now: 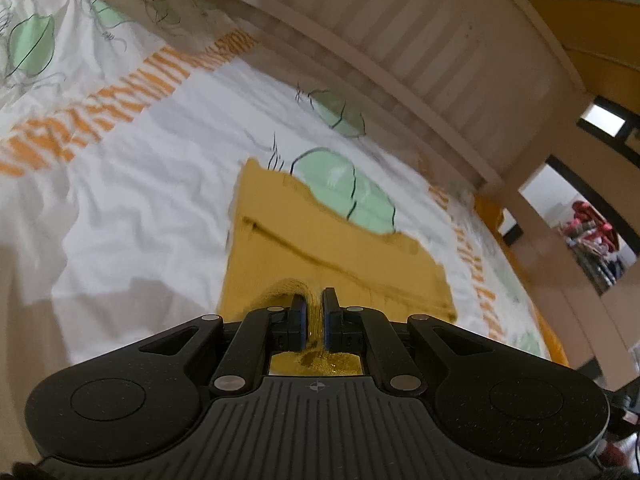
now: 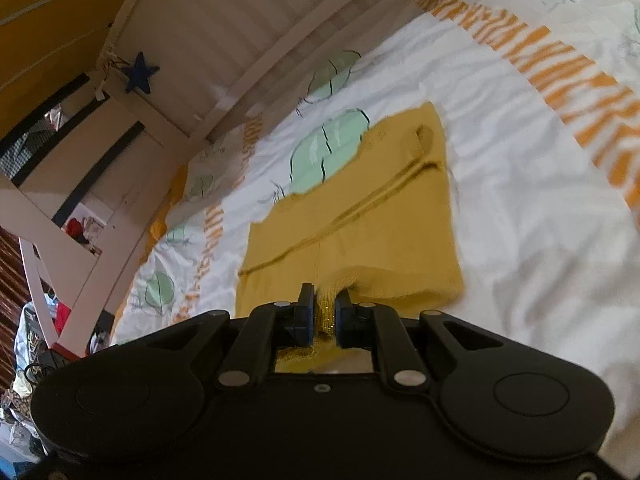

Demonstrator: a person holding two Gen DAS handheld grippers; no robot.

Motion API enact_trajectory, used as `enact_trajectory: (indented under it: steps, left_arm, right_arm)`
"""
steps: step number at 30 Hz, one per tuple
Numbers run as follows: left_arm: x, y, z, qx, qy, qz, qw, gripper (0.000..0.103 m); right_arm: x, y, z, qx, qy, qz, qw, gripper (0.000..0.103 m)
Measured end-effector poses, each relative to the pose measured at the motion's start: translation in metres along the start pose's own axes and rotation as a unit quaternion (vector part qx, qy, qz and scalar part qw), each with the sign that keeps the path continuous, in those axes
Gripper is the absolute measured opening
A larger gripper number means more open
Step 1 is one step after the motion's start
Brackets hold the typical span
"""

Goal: Fold small clothes
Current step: 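Lift the hem with both grippers, fold it over toward the collar, open both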

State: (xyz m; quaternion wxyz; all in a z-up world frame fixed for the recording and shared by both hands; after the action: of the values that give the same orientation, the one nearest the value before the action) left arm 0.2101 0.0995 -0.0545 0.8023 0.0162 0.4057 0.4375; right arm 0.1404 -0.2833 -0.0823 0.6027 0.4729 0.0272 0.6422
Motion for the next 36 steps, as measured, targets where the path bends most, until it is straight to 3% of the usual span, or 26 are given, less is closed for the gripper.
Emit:
enact_trajectory:
  steps: [12,22,36]
  left_arm:
    - [0.012,-0.082,0.078,-0.022,-0.019,0.006,0.9996,0.005]
    - [0.05,-0.143,0.101,-0.022,0.002,0.031,0.9993,0.005]
    - [0.1,-0.205,0.111,-0.002,0.023,0.075,0.9969,0.005]
  right_arm:
    - [-0.005,-0.072,0.089,-0.032,-0.021,0.0,0.999,0.018]
    - [-0.017,-0.146,0.13,-0.025,-0.034,-0.018,0.999,0.018]
    - [-0.041,-0.221,0.158,-0.017,-0.053,-0.061,0.997,0.018]
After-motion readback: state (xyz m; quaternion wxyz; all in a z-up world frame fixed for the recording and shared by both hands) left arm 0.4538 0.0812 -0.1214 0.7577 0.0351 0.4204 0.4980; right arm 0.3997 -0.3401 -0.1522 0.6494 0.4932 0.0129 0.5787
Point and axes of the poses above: each gripper's, at about its wrist camera, not at the fingertips, and y roughly against the way its jaws point, x to its left, z to its top, the point moved 10 cm from there along -y, roughly the way its jaws point, and after that the axes turned 13 degrees about -z, right-handed, at the moved point
